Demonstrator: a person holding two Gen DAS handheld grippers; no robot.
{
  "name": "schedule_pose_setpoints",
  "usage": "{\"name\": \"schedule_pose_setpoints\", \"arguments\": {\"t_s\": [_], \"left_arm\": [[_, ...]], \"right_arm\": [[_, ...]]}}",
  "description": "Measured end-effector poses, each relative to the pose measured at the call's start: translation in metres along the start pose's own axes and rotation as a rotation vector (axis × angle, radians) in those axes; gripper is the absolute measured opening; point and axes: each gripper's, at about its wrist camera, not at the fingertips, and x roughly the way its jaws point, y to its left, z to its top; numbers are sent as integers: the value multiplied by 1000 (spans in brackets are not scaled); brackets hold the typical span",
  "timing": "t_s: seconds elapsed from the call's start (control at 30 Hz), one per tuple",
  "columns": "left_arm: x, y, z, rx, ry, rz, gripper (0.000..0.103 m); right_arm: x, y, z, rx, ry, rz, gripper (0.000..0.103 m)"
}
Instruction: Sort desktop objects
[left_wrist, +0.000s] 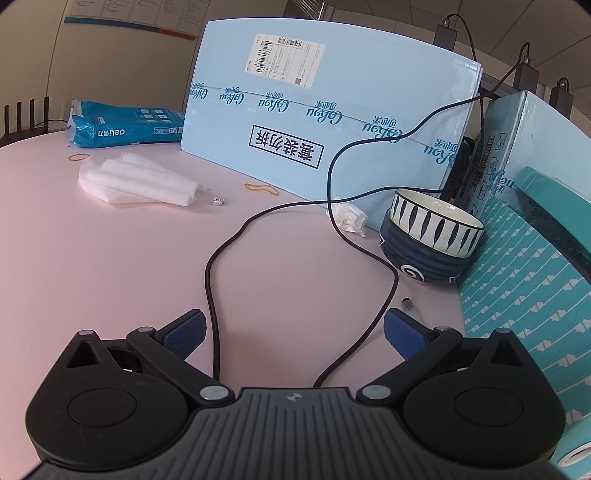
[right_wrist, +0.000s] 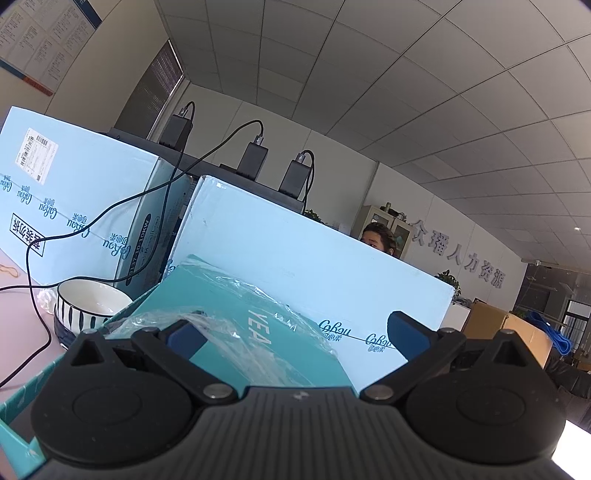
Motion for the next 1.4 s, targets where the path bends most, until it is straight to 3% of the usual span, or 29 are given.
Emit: {"name": "schedule_pose_setpoints", "arguments": {"t_s": [1.0, 1.4], "left_arm": [[4, -3, 0, 14, 30, 14, 103], [2, -5, 0, 36, 32, 19, 103]], "right_arm": [[-3, 18, 6, -35, 1, 3, 103], [9, 23, 9, 5, 56, 2, 103]]}}
